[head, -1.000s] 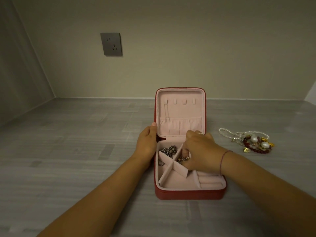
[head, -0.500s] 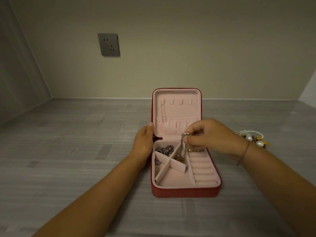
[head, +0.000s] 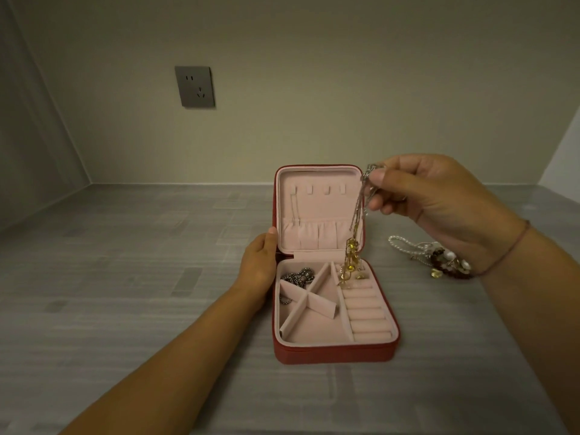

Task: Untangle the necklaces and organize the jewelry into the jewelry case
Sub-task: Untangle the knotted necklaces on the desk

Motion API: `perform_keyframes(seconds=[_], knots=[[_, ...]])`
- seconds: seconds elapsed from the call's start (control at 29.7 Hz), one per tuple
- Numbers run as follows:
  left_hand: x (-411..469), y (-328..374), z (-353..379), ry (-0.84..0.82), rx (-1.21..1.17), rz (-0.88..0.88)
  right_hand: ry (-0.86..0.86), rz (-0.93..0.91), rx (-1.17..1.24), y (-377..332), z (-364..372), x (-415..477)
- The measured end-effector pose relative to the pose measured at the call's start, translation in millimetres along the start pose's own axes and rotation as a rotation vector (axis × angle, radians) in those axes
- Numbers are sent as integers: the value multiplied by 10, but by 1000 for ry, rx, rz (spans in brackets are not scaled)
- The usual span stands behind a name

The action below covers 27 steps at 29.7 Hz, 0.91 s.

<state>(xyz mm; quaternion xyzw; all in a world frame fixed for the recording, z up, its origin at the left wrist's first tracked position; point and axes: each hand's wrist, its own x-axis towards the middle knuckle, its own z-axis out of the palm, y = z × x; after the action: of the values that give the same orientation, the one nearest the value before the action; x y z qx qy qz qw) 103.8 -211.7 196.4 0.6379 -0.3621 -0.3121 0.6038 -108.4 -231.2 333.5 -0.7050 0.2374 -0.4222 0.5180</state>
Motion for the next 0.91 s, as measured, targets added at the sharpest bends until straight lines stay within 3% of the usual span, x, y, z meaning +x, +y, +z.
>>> perform_keyframes(seconds=[0.27, 0.44, 0.74, 0.84, 0.91], knots=[[-53, 2, -8, 23, 70, 92, 86, -11, 16, -217, -326, -207], [-79, 14, -42, 129, 169, 186, 109, 32, -57, -253, -602, -413], [-368, 413, 23, 249, 325, 449, 88, 272, -333, 453, -876, -744], [-660, 641, 264, 110, 315, 548, 92, 295, -348, 671, -936, -860], [-850, 673, 519, -118, 333, 561, 110, 311, -344, 775, -968, -902]])
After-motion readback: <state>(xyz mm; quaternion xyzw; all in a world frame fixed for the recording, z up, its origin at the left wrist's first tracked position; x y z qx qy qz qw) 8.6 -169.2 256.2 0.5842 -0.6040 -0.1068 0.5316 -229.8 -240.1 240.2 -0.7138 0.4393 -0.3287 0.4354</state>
